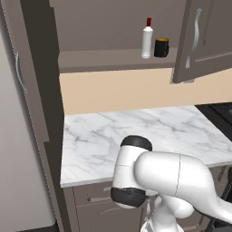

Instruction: Open the cabinet directly in front. Then move the liquor and the mug to the dining counter with the candle on it.

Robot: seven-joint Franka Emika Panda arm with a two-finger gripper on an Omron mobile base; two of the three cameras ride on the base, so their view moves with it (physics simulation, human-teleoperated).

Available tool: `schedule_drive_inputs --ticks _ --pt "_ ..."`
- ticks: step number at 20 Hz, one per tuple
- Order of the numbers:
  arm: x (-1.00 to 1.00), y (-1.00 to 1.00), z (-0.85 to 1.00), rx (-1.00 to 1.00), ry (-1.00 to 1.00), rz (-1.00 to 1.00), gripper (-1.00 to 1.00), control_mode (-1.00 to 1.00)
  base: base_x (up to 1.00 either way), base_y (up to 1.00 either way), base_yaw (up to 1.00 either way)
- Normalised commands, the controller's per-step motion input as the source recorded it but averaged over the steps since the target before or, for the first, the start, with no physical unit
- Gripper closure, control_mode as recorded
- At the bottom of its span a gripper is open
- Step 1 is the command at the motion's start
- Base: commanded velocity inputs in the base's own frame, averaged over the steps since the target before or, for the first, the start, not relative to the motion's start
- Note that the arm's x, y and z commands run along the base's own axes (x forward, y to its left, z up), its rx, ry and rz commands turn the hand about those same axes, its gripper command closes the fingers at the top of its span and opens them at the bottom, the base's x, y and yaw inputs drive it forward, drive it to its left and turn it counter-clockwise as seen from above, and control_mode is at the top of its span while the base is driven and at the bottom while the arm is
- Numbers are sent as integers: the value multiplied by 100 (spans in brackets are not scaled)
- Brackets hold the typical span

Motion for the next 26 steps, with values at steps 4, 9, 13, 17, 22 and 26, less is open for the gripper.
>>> schedule_drive_inputs --ticks 4,9,13,17,22,26 --pt "75 53 100 0 -1 -13 100 -100 0 0 0" --pt "62 55 100 0 0 -16 100 -100 0 0 0" --pt "50 50 100 0 0 -18 100 -100 0 0 0" --pt "44 39 100 0 0 -18 100 -100 0 0 0" --pt "22 30 100 0 -1 -18 100 -100 0 0 0" --pt "13 16 100 0 -5 -16 100 -100 0 0 0"
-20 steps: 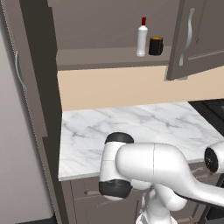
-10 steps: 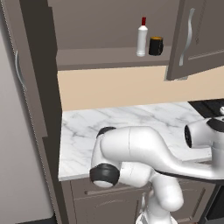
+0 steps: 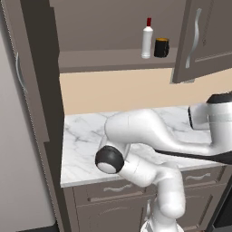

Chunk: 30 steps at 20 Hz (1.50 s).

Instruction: Open the cabinet directly in front. Then move the liquor and the mug to the dining counter with the candle on it.

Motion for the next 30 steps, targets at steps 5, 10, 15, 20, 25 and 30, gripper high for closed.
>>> schedule_drive_inputs --ticks 5,10,15,20,25,30 --pt "12 22 100 0 -7 -15 100 -100 0 0 0" --pt "23 36 99 0 -9 -15 100 -100 0 0 0" --pt "31 66 74 0 -15 -17 100 -100 0 0 0" --pt "35 99 32 0 -8 -15 100 -100 0 0 0" --pt "71 93 7 0 7 -5 100 -100 0 0 0" --pt "99 49 14 4 27 0 100 -100 0 0 0"
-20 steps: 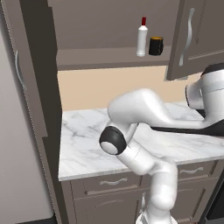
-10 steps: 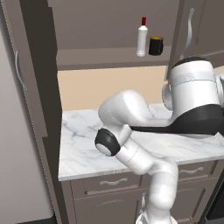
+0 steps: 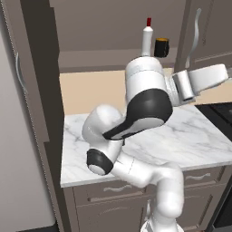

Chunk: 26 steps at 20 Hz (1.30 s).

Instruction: Open the cabinet directly in front. Then move the liquor and the mug to the dining counter with the candle on it.

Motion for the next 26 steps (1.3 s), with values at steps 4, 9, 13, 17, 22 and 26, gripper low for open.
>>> schedule_drive_inputs --ticks 4,9,13,17,22,26 --pt "100 13 20 12 48 1 100 -100 0 0 0" --pt "100 1 11 16 61 5 100 -100 0 0 0" --pt "93 0 0 29 45 0 100 -100 0 0 0" --pt "59 0 0 30 19 -4 100 -100 0 0 0" --pt "40 11 4 23 5 -7 100 -100 0 0 0" --pt "30 76 19 6 0 -12 -100 -100 0 0 0"
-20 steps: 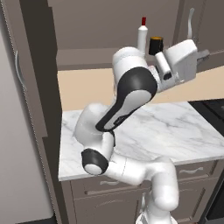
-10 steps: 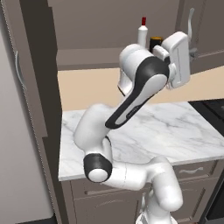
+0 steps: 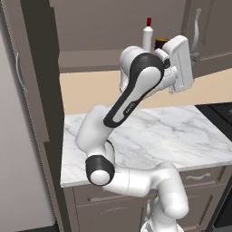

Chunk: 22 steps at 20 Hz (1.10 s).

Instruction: Open the cabinet directly in front. Then move the liquor and the mug to the dining counter with the candle on it.

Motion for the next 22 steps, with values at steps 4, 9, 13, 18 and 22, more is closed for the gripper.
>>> schedule_drive_inputs --ticks 4,9,13,18,22 --pt "40 100 22 0 0 -18 -100 -100 0 0 0" --pt "37 88 33 0 1 -16 -100 -100 0 0 0" --pt "47 33 32 9 5 -8 -100 -100 0 0 0" --pt "60 12 25 15 9 -6 -100 -100 0 0 0" --pt "62 11 16 19 13 -4 -100 -100 0 0 0"
